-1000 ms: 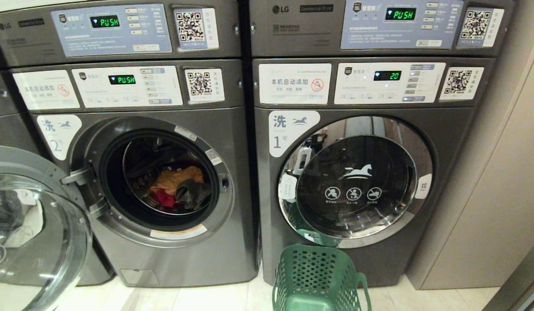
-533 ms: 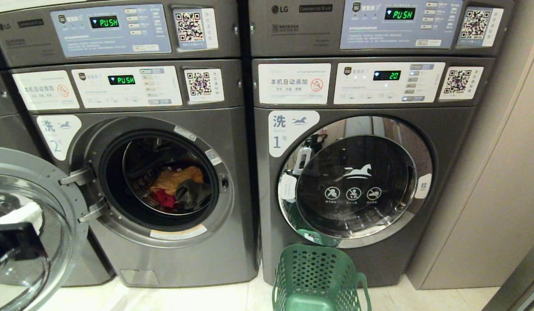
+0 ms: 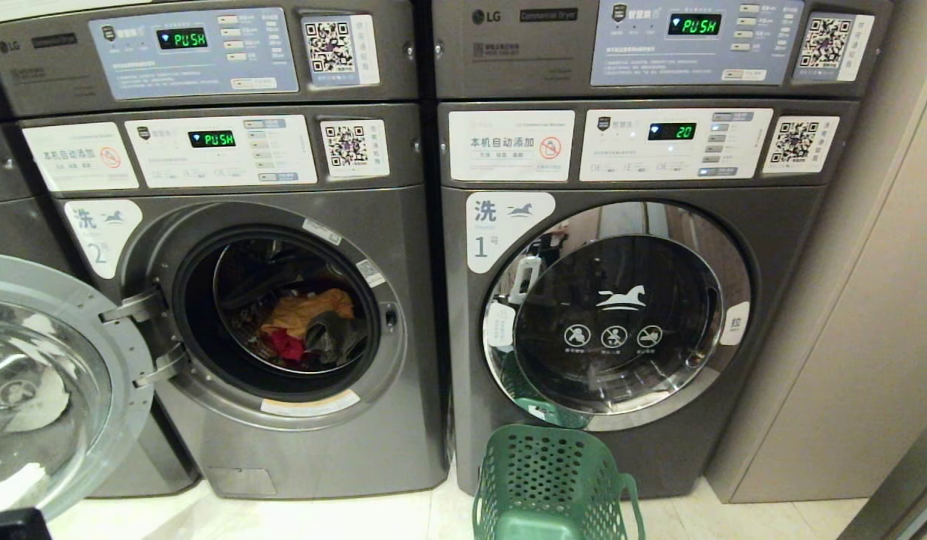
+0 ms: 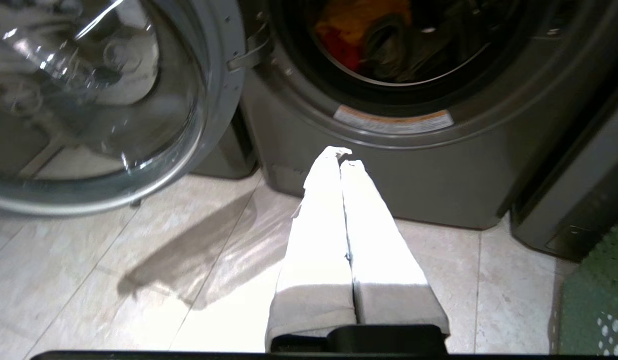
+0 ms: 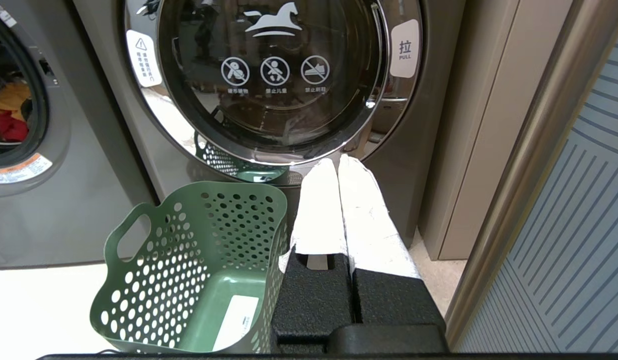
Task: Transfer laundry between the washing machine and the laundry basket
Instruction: Open the lid of the washing machine
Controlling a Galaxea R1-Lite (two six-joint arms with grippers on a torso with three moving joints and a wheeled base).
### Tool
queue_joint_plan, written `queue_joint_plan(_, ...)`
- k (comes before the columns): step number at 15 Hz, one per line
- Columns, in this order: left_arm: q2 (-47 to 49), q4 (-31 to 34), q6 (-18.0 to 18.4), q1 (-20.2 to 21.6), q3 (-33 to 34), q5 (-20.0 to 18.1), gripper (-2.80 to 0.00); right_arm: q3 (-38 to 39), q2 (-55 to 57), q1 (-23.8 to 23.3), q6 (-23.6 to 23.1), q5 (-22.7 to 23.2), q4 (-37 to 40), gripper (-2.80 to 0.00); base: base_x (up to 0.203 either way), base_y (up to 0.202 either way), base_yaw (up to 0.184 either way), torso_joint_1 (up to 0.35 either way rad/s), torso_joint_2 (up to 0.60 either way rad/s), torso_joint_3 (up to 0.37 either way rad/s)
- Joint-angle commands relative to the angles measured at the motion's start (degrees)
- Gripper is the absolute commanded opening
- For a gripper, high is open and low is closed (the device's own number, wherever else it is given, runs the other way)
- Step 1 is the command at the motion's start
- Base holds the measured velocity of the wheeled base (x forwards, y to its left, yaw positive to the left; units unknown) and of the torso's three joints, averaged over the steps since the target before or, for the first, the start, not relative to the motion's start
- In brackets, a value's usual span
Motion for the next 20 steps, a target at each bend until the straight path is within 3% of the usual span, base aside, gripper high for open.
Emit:
queue_joint_plan(1,17.6,-0.1,-1.3,5.0,-5.5,1.3,-2.80,0.0,0.1,0.0,0.0,0.0,0.0,-2.80,0.000,0.000,0.000,0.000,0.00,0.000)
queue_joint_plan(4,36.0,-0.8,-3.1,10.7,-20.9,5.7,-2.80,0.0,0.1,0.0,0.0,0.0,0.0,-2.80,0.000,0.000,0.000,0.000,0.00,0.000)
queue_joint_plan(7,47.7,-1.5,-3.6,19.8,-34.2,9.6,-2.80,0.0,0.0,0.0,0.0,0.0,0.0,-2.80,0.000,0.000,0.000,0.000,0.00,0.000)
queue_joint_plan(12,57.5,-2.4,-3.9,32.5,-41.8,10.8,-2.80,-0.1,0.1,0.0,0.0,0.0,0.0,-2.80,0.000,0.000,0.000,0.000,0.00,0.000)
queue_joint_plan(16,63.1,-2.8,-3.9,36.4,-47.8,10.7,-2.80,0.0,0.1,0.0,0.0,0.0,0.0,-2.80,0.000,0.000,0.000,0.000,0.00,0.000)
queue_joint_plan(20,67.0,-2.8,-4.1,36.9,-53.1,10.8,-2.80,0.0,0.1,0.0,0.0,0.0,0.0,-2.80,0.000,0.000,0.000,0.000,0.00,0.000)
